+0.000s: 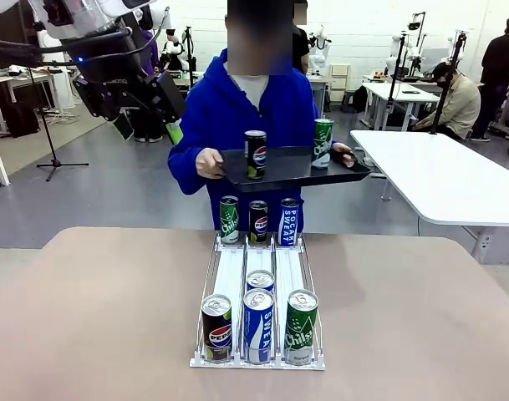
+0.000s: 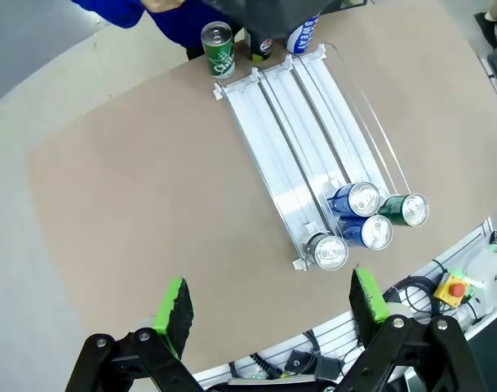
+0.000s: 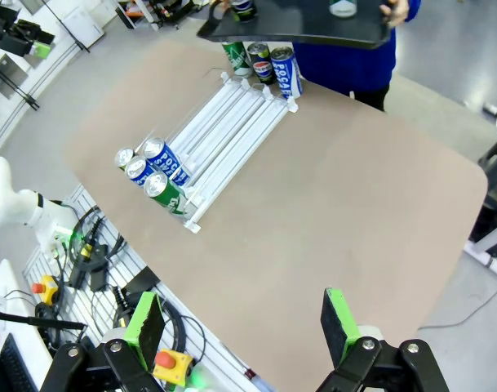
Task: Retrieve and hand over the desired beverage to the person.
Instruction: Place the picked can on the Handle tray extended by the person.
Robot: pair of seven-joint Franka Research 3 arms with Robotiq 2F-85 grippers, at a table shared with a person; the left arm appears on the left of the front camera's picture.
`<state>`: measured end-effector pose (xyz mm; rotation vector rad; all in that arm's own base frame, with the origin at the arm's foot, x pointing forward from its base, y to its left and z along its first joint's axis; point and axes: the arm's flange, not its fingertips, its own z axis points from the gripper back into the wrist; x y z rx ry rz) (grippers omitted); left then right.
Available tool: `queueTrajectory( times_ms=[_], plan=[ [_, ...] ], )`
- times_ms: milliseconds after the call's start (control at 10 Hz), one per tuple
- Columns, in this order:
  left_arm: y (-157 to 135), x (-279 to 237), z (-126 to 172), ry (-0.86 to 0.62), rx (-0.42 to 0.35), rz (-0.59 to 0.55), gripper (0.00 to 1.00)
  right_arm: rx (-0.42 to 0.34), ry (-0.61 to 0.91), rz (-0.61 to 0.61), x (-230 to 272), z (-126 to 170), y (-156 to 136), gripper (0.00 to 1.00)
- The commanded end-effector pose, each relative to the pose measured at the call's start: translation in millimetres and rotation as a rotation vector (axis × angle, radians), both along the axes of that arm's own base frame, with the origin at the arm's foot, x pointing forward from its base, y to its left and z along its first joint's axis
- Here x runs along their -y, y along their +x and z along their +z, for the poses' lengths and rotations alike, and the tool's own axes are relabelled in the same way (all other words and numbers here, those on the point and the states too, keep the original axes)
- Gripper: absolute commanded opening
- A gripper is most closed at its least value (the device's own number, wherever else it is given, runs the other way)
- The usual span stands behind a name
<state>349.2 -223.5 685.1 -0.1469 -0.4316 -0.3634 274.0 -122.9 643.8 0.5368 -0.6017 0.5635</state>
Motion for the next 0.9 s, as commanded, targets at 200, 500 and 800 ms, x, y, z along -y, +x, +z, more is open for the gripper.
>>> queueTrajectory(
  times_ms=[200, 500, 800],
  plan=[
    [2, 3, 5, 0.001, -0.011, 0.003, 1.00, 0.009, 0.014, 0.017, 0, 1, 1, 1.00],
    [2, 3, 5, 0.001, -0.011, 0.003, 1.00, 0.009, 0.014, 0.017, 0, 1, 1, 1.00],
    [-3, -76, 4, -0.242, -0.022, -0.137, 1.00, 0.009, 0.014, 0.017, 0, 1, 1, 1.00]
  ],
)
